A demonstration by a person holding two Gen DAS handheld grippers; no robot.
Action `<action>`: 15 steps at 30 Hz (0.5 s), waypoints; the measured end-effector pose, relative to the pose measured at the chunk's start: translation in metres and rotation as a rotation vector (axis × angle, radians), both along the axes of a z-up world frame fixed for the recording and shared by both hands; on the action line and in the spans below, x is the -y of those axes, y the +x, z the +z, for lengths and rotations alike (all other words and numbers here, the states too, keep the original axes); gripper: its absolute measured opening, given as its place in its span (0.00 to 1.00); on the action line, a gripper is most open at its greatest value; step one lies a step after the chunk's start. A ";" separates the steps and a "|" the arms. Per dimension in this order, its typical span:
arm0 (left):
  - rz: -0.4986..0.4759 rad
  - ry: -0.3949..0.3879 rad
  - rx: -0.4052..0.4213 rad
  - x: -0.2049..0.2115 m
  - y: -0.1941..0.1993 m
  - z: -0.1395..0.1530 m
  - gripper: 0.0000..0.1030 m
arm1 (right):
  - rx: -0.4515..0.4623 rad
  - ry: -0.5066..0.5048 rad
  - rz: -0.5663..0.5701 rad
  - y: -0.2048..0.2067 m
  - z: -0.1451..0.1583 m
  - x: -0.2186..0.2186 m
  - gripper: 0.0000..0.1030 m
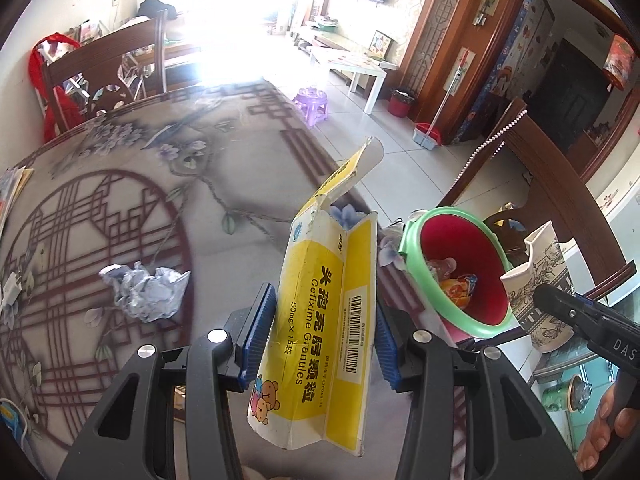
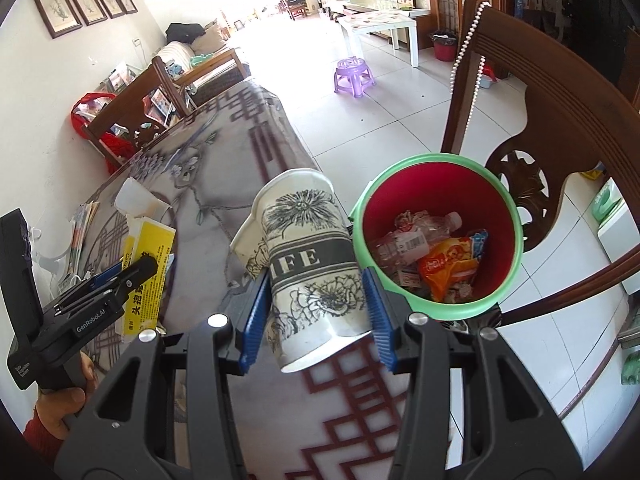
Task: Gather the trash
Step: 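Carry the yellow box and white paper cup over the red bin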
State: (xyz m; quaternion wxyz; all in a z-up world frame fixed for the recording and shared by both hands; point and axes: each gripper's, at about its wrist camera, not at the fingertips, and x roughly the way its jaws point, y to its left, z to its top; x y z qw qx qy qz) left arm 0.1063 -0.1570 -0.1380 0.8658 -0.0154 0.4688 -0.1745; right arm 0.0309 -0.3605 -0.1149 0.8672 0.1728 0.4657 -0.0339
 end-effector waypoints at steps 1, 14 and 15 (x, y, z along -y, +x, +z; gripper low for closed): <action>-0.006 -0.001 0.001 0.006 0.000 0.001 0.43 | -0.002 0.000 -0.004 -0.001 0.000 0.004 0.43; -0.042 0.003 -0.005 0.066 0.009 0.001 0.43 | -0.012 0.000 -0.057 -0.001 -0.003 0.065 0.43; -0.040 0.004 -0.005 0.071 0.010 0.002 0.43 | -0.013 -0.001 -0.059 0.000 -0.003 0.070 0.43</action>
